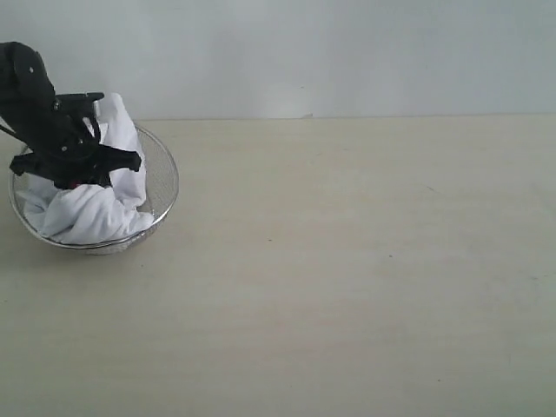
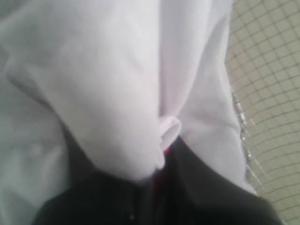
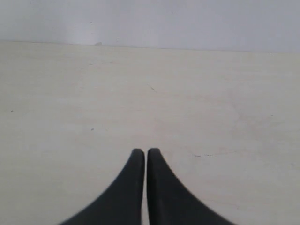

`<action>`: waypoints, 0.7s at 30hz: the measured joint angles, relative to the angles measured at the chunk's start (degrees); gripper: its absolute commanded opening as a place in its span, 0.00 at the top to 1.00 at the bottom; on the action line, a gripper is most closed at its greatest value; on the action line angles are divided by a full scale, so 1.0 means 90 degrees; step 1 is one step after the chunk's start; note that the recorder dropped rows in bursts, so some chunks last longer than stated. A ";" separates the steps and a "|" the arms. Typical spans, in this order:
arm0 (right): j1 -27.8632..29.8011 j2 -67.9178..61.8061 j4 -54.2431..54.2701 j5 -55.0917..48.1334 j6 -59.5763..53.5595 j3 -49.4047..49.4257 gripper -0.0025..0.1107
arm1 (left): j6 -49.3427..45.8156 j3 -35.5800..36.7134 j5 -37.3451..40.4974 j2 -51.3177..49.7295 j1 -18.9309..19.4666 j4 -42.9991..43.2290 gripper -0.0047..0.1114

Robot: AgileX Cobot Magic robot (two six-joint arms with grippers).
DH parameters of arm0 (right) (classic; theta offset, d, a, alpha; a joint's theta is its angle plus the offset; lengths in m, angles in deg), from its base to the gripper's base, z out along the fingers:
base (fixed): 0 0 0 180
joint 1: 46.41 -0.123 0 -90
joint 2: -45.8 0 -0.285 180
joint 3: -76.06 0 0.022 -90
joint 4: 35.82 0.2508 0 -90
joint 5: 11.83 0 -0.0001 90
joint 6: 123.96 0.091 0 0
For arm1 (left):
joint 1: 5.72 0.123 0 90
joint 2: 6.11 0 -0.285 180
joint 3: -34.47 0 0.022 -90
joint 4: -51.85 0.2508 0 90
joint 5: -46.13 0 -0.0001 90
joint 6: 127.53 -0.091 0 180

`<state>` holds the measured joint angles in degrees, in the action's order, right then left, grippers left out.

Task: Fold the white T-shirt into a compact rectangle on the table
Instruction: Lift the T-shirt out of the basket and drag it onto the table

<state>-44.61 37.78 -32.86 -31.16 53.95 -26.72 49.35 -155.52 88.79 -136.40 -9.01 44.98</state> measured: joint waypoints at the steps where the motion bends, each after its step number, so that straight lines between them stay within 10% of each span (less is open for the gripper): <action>1: 0.0000 0.0000 0.0000 0.0000 0.0000 0.0000 0.98 | -0.0038 0.0000 -0.0085 0.0123 -0.0009 -0.0010 0.92; 21: 0.0000 0.0000 0.0000 0.0000 0.0000 0.0000 0.98 | -0.0908 -0.0849 0.0704 0.4053 -0.0401 -0.0852 0.92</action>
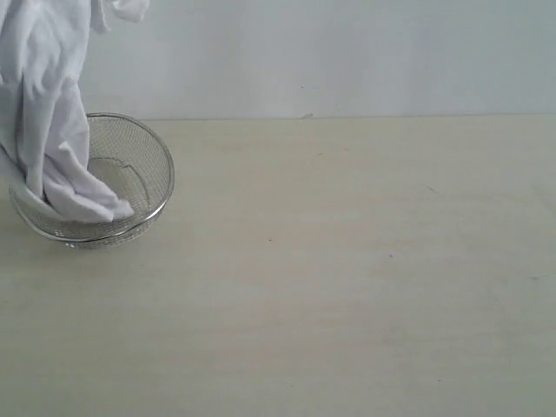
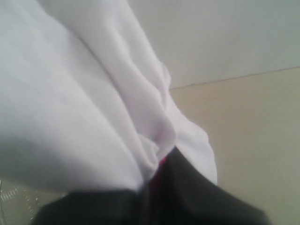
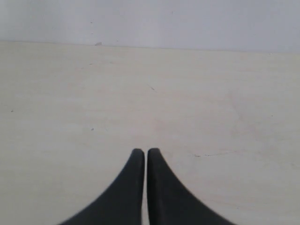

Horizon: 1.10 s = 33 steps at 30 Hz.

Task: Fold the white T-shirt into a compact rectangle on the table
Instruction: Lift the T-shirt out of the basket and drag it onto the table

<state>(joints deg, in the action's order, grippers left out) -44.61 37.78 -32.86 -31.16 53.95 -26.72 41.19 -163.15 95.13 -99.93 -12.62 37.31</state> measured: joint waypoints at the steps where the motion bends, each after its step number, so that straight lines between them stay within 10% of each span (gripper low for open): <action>1: 0.0000 0.0000 0.0000 0.0000 0.0000 0.0000 0.98 | -0.0015 0.0000 0.0068 0.0231 -0.0099 -0.0032 0.92; 13: 0.0000 0.0000 0.0000 0.0000 0.0000 0.0000 0.98 | -0.0025 -0.0010 0.0519 0.1987 -0.1632 -0.1345 0.92; 23: 0.0000 0.0000 0.0000 0.0000 0.0000 0.0000 0.98 | 0.0082 0.0136 0.0857 0.1728 -0.2015 -0.1852 0.92; 33: 0.0000 0.0000 0.0000 0.0000 0.0000 0.0000 0.98 | -0.1294 0.2046 -0.1066 0.0254 -0.2434 -0.2353 0.92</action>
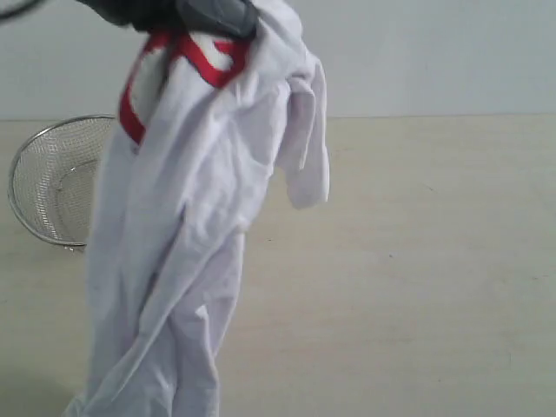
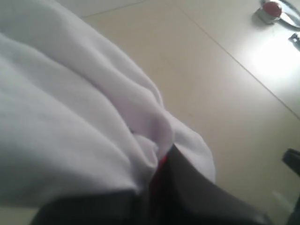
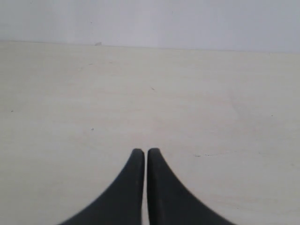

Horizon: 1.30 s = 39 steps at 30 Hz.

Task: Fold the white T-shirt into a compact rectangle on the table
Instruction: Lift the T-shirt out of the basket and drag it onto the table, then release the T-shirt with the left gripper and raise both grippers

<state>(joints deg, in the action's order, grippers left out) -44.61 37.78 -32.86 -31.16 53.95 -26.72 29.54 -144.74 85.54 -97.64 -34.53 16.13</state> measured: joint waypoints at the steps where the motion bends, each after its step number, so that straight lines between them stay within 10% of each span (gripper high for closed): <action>1: 0.0000 0.0000 0.0000 0.0000 0.0000 0.0000 0.98 | -0.0162 0.0079 -0.0340 -0.0222 -0.0032 -0.0072 0.92; 14: 0.0000 0.0000 0.0000 0.0000 0.0000 0.0000 0.98 | -0.2051 0.0008 -0.3359 -0.2961 -0.0091 -0.1317 0.87; 24: 0.0000 0.0000 0.0000 0.0000 0.0000 0.0000 0.98 | -0.2083 -0.0892 -0.3147 -0.4159 -0.0091 -0.1608 0.10; 39: 0.0000 0.0000 -0.0016 0.0000 0.0000 0.0000 0.98 | -0.2095 -0.0967 -0.2620 -0.3453 -0.0091 -0.1473 0.08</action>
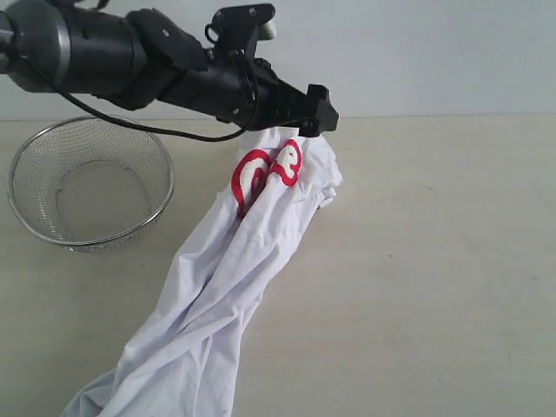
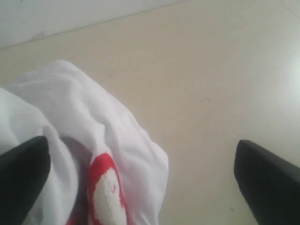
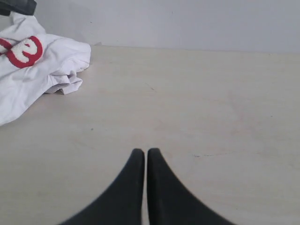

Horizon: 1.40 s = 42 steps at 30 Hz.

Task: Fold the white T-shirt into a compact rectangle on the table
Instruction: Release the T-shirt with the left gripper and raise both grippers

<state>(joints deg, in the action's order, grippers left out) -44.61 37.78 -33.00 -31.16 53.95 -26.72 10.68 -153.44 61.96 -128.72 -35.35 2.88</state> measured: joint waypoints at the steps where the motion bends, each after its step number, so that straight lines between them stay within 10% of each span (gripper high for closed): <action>1: 0.0000 0.0000 -0.0012 0.0021 0.0000 0.0000 0.98 | 0.0000 0.0000 0.0076 0.0111 0.0000 0.0110 0.08; 10: 0.0000 0.0000 0.0683 0.2768 0.0725 -0.0035 0.98 | -0.0012 0.0000 0.0827 0.0898 0.0000 0.1273 0.08; 15: 0.0000 -0.0732 0.0785 0.2232 0.0555 -0.0961 0.98 | -0.0024 0.0000 0.1370 0.1183 0.0000 0.1484 0.09; 17: 0.0000 -0.1742 0.0785 0.1869 0.0373 -0.1899 0.98 | -0.0024 0.0000 0.1593 0.1272 0.0000 0.1498 0.19; 23: 0.0000 -0.3945 0.0801 0.2221 0.0456 -0.3389 0.98 | 0.0015 0.0000 0.2078 0.1288 0.0000 0.1508 0.92; 33: -0.0010 -0.5637 0.0813 0.1928 0.0348 -0.3849 0.98 | 0.2246 0.0000 0.2353 0.1288 0.0080 0.4109 0.92; 42: -0.0730 -0.8366 0.1198 0.0161 -0.1270 -0.5654 0.98 | 0.2800 -0.0014 0.2603 0.0860 0.0774 0.4363 0.92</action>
<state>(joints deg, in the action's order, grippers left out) -51.19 -37.51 -22.22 -29.72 42.52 -77.61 35.88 -153.57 85.39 -120.98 -28.39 42.15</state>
